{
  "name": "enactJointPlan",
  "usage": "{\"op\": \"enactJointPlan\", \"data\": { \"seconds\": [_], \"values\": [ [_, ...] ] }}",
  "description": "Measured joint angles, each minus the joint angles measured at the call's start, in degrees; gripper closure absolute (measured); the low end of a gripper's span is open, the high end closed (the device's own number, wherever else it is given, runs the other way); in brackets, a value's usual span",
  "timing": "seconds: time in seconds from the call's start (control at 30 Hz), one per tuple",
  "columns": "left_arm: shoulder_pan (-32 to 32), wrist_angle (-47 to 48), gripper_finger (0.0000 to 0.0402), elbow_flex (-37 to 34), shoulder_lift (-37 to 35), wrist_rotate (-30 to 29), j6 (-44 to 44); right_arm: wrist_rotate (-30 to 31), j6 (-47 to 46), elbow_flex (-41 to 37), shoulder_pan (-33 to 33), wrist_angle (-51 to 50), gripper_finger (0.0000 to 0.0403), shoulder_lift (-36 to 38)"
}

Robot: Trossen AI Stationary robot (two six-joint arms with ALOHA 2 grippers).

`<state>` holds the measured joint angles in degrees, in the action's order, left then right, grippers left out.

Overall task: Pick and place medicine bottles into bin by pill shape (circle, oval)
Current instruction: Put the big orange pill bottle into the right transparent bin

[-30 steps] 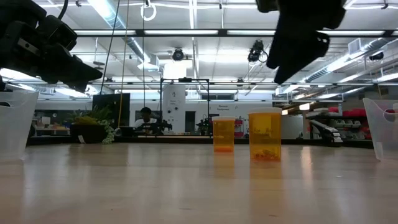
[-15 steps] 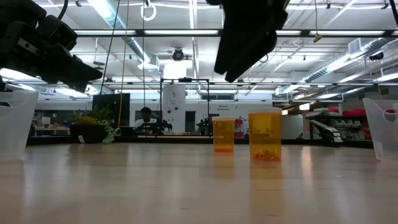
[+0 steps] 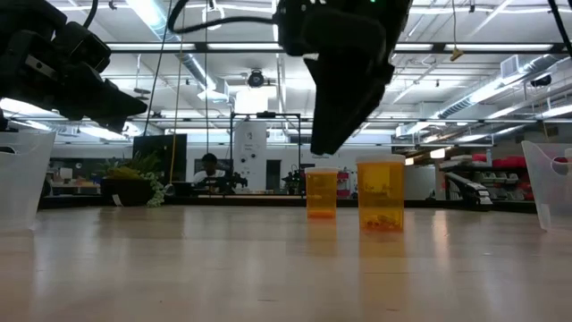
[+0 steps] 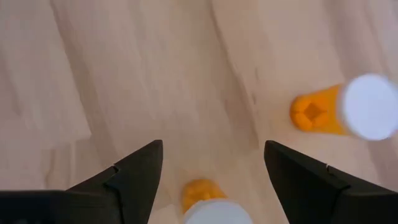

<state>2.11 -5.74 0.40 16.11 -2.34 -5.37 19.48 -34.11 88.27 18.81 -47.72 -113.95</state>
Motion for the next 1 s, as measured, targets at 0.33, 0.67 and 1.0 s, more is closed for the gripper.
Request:
{"op": "enactJointPlan", "data": {
  "seconds": [0.33, 0.67, 1.0],
  "values": [
    [0.00, 0.00, 0.0376, 0.00, -0.01, 0.01, 0.00, -2.29, -1.61, -0.07, -0.79, -4.20, 0.0116, -1.36],
    [0.00, 0.02, 0.0366, -0.01, -0.01, 0.01, 0.00, -4.07, -3.70, -0.52, -0.77, -6.91, 0.0116, -1.38],
    [0.00, 0.02, 0.0377, -0.01, 0.01, 0.01, 0.00, -6.53, -4.90, -0.59, -0.63, -7.02, 0.0132, -1.38]
  ]
}}
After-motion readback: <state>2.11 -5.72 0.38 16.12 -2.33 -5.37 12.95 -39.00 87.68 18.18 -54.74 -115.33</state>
